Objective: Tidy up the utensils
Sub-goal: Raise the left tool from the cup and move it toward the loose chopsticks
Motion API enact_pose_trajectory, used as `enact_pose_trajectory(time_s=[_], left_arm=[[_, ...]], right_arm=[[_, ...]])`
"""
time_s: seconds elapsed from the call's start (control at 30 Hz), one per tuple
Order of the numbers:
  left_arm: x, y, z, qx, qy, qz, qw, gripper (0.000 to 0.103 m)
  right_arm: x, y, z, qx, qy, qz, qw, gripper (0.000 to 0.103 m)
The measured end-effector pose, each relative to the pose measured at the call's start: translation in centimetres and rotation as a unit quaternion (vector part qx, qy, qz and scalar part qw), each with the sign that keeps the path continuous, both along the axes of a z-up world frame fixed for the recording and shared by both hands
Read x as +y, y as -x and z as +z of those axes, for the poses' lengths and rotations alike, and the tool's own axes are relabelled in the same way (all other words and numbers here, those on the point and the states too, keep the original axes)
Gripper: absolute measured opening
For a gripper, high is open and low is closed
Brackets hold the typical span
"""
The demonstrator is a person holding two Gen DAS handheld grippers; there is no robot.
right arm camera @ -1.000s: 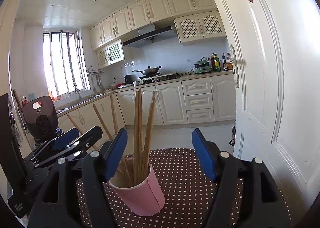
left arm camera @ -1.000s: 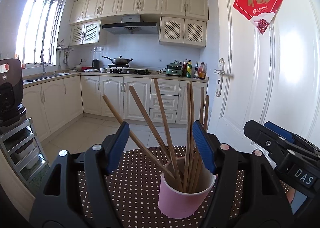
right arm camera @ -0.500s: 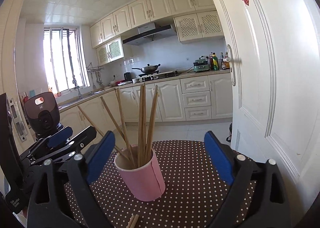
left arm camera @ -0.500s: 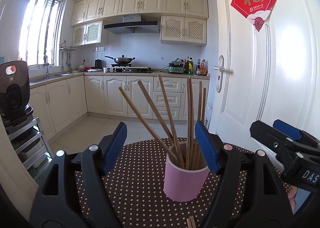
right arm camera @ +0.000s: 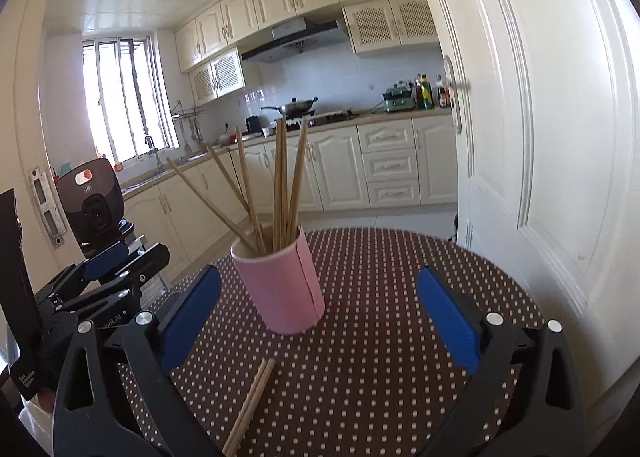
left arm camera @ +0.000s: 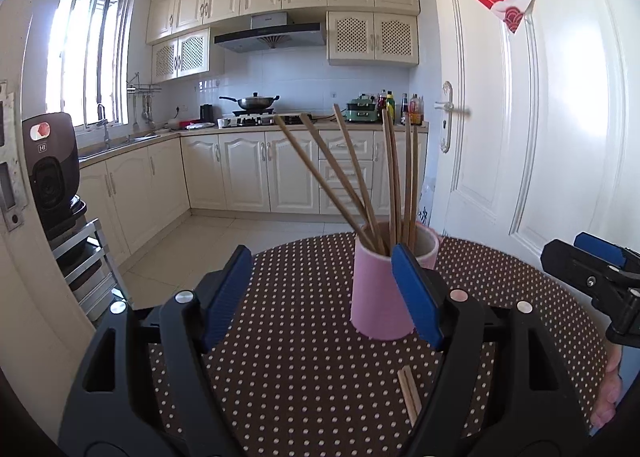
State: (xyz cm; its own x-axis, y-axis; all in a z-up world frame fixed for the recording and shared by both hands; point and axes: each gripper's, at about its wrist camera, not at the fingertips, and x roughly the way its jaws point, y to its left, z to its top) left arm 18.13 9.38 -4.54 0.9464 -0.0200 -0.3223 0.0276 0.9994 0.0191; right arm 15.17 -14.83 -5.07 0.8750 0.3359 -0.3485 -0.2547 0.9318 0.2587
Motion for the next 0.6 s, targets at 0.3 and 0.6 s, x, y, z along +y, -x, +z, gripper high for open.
enact_pose_trajectory(time_s=[0.3, 0.6], left_arm=[[0.7, 1.8, -2.3, 0.060, 0.002, -0.015, 0.9981, 0.072], [0.2, 1.2, -5.9, 0.153, 0.015, -0.046, 0.9870, 0.072]], right_arm=[[-0.6, 0.3, -3.3, 0.114, 0.007, 0.019, 0.993, 0.095], [-0.1, 1.1, -5.6, 0.159, 0.043, 0.029, 0.986, 0.095]])
